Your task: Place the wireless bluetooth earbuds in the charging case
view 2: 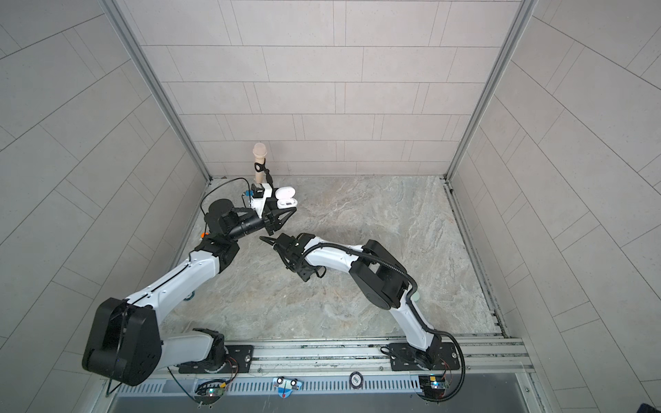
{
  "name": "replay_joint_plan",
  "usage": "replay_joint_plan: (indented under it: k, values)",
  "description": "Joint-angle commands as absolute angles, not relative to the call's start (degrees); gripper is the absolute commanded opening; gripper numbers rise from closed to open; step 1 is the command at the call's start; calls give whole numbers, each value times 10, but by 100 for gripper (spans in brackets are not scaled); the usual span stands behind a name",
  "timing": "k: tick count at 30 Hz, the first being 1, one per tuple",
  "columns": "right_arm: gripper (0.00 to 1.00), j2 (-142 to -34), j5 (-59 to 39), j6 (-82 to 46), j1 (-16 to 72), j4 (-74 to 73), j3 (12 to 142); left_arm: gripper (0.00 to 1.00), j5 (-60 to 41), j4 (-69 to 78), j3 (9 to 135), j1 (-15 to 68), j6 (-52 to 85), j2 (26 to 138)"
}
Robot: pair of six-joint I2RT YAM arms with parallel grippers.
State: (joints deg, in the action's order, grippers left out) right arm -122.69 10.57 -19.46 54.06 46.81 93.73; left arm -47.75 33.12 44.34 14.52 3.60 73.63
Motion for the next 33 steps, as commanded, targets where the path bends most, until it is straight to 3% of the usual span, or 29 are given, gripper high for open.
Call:
replay_joint_plan:
  k: [1,18,25,33]
  values:
    - [72,-1183,53,-191,544,477,930,25,-467,350,422,143,45,708]
    - [68,-1075,-80,-243,478,488,841,25,-323,258,290,143,36,544]
    - [62,-1117,-103,-263,476,443,877,26,-276,196,278,143,29,475]
    - [55,-1198,-87,-271,492,432,965,25,-271,178,297,127,21,483]
